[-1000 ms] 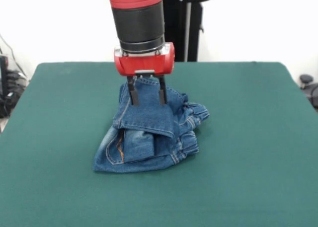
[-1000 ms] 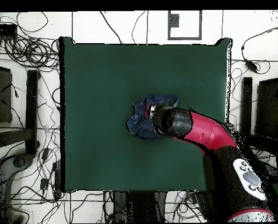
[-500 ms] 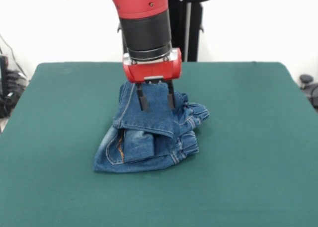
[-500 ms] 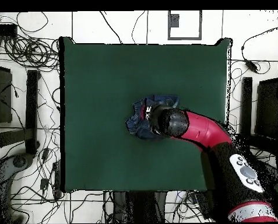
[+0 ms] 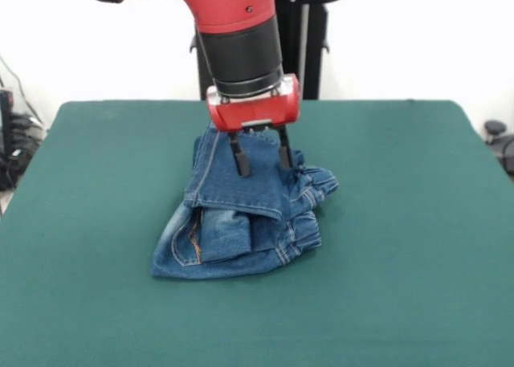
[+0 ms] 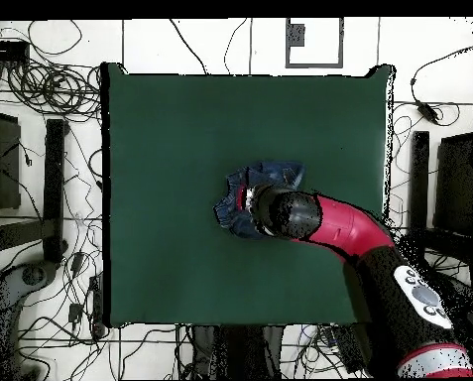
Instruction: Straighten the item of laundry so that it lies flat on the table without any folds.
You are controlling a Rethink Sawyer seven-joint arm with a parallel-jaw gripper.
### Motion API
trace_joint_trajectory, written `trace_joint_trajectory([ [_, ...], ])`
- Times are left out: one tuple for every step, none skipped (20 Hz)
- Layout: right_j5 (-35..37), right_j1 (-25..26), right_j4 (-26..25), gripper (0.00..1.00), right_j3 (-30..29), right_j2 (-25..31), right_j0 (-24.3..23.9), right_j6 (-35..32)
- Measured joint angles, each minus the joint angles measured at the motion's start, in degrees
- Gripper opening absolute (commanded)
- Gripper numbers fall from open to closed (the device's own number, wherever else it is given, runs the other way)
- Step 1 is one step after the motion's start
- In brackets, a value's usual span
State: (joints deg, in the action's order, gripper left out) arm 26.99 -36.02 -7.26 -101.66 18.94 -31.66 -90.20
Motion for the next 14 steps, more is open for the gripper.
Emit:
trace_joint_trajectory([
  [0.0, -0.2, 0.0, 1.00, -0.1, 0.0, -0.2, 0.0],
  [0.0, -0.4, 0.0, 1.00, -0.2, 0.0, -0.5, 0.0],
  [0.0, -0.5, 0.0, 1.00, -0.4, 0.1, -0.7, 0.0],
  [0.0, -0.7, 0.0, 1.00, -0.4, 0.1, -0.8, 0.0],
  [0.0, -0.9, 0.0, 1.00, -0.4, 0.1, -0.9, 0.0],
  [0.0, -1.0, 0.0, 1.00, -0.4, 0.0, -0.9, 0.0],
  [0.1, -1.6, 0.0, 1.00, -0.5, 0.1, -0.9, 0.0],
  [0.4, -2.1, 0.0, 1.00, -0.5, 0.0, -0.8, 0.0],
  [0.8, -2.6, 0.0, 1.00, -0.5, 0.1, -0.7, 0.0],
  [1.0, -3.0, 0.0, 1.00, -0.5, 0.1, -0.6, 0.0],
  [1.6, -3.6, 0.0, 1.00, -0.5, 0.1, -0.4, 0.0],
  [2.2, -4.1, 0.0, 1.00, -0.5, 0.1, -0.3, 0.0],
  [3.2, -4.8, 0.0, 1.00, -0.5, 0.1, -0.1, 0.0],
  [4.2, -5.5, 0.0, 1.00, -0.5, 0.1, 0.2, 0.0],
])
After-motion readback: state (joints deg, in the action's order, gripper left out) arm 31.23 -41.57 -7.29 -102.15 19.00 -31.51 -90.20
